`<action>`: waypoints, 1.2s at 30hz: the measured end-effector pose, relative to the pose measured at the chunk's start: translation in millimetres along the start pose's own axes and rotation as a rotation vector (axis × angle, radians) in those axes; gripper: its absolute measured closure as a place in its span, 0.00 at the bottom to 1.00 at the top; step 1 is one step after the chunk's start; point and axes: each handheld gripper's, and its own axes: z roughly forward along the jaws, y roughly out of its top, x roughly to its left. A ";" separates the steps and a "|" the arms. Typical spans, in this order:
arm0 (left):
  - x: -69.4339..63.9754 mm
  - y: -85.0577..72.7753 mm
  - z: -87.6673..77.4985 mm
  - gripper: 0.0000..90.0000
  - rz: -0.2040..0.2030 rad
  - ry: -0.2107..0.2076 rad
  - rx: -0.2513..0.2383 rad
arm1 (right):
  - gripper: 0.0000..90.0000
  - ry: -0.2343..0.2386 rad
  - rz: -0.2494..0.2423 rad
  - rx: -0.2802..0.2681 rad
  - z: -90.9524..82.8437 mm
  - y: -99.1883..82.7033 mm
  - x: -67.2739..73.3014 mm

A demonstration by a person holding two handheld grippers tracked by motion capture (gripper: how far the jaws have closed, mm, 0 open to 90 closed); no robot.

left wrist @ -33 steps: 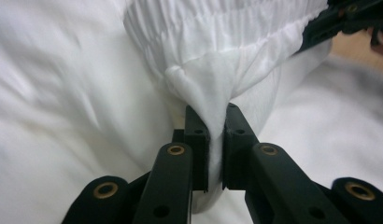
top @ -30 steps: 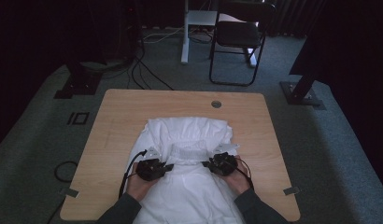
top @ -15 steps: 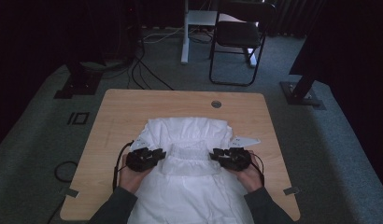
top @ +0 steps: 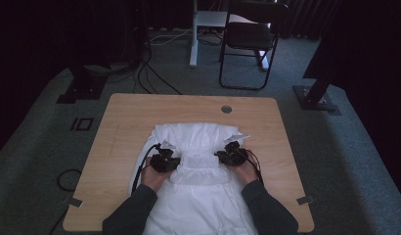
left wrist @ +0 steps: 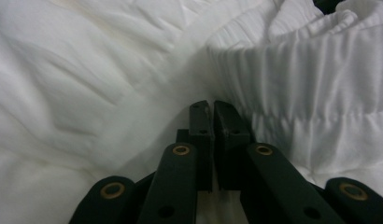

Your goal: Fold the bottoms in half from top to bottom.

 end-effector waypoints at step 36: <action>-33.9 -50.1 -16.6 0.83 0.201 -0.194 -0.032 | 0.72 0.168 -0.112 -0.085 -45.0 -15.2 32.5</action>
